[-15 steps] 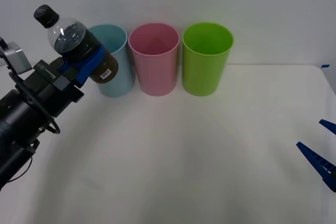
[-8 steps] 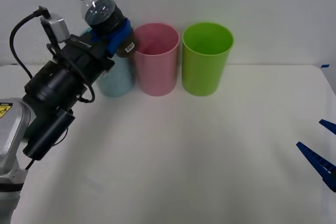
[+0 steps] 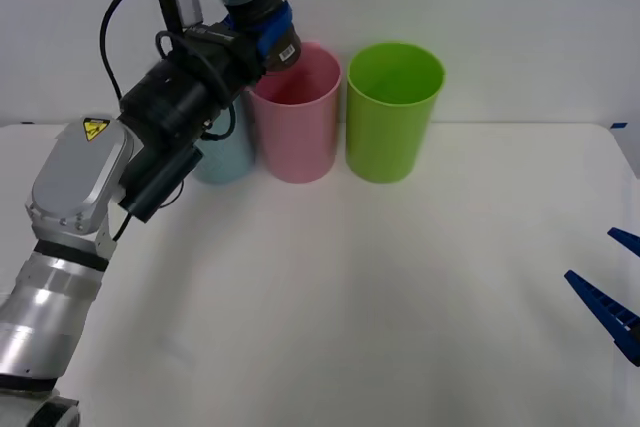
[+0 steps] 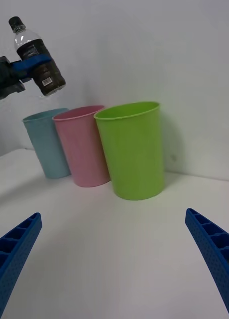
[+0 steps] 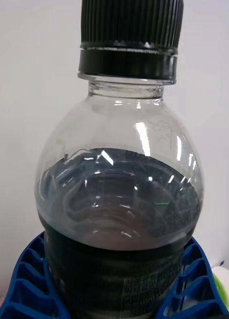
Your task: Grasp the object on the table and drop it into the matching bin: aluminum can to the light blue bin, PET bottle to the pink bin.
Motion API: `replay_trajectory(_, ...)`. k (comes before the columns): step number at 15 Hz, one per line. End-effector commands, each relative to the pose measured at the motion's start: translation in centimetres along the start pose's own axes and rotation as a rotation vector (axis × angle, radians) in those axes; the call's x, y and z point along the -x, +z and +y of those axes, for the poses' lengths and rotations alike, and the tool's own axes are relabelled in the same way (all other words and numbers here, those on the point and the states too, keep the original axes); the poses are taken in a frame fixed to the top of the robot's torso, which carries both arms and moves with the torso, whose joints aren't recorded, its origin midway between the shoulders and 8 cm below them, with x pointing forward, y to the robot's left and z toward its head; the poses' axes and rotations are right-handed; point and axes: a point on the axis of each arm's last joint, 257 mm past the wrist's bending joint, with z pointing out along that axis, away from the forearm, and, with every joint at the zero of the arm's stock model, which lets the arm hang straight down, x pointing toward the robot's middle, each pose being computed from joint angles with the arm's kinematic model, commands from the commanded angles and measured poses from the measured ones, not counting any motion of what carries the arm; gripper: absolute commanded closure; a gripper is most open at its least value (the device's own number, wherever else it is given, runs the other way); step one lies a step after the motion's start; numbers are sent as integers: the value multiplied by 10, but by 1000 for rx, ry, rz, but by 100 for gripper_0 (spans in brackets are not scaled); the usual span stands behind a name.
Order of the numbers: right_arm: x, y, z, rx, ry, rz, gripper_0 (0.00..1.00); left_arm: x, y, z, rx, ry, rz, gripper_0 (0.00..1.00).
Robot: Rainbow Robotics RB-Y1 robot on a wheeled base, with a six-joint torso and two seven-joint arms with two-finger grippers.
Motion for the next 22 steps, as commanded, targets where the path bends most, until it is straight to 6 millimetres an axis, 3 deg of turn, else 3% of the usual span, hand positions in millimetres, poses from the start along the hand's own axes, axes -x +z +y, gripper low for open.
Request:
replay_trajectory(1,0,0,0,0,0,0,0,-6,22,4,26,20,14,100)
replay_trajectory(5,0,0,0,0,0,0,0,-10,46,-5,47,42,16,100)
replay_trajectory(13,0,0,0,0,0,0,0,-8,50,5,74,76,16,99)
replay_trajectory(14,0,0,0,0,0,0,0,-8,50,7,80,80,16,93)
replay_trajectory(15,0,0,0,0,0,0,0,-8,49,8,84,80,14,77)
replay_trajectory(16,0,0,0,0,0,0,0,-6,50,9,89,78,10,12)
replay_trajectory(17,0,0,0,0,0,0,0,-6,50,10,93,77,8,0)
replay_trajectory(22,0,0,0,0,0,0,0,-7,49,10,91,68,9,0)
